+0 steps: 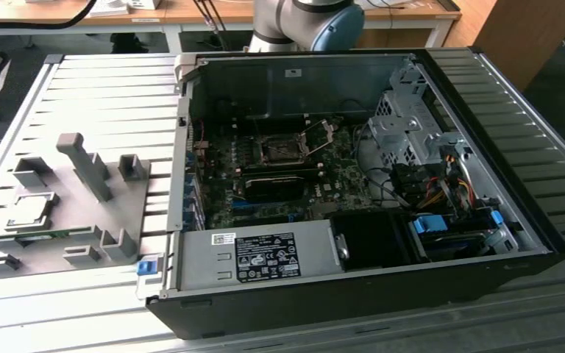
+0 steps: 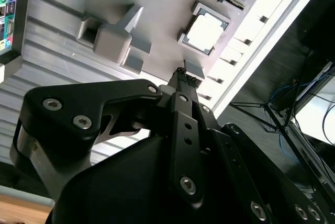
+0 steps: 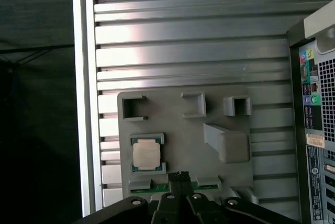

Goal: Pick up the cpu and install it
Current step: 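Reach for the cpu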

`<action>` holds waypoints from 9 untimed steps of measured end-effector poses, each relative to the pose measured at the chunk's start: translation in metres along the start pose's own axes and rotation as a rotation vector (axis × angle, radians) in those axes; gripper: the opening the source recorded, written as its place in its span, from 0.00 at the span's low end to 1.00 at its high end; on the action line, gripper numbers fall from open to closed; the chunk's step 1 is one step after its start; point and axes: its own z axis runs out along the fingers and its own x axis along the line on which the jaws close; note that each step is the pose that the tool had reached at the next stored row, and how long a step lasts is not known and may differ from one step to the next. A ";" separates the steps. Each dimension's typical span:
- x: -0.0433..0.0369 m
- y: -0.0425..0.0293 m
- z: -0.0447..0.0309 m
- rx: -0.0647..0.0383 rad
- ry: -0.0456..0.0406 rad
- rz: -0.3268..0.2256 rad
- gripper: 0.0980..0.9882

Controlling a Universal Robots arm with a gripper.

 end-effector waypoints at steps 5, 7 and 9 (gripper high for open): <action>0.0113 -0.0010 0.0015 0.000 0.0023 0.000 0.01; 0.0148 -0.0013 0.0019 0.000 0.0027 0.000 0.01; 0.0194 -0.0016 0.0023 0.000 0.0032 0.000 0.01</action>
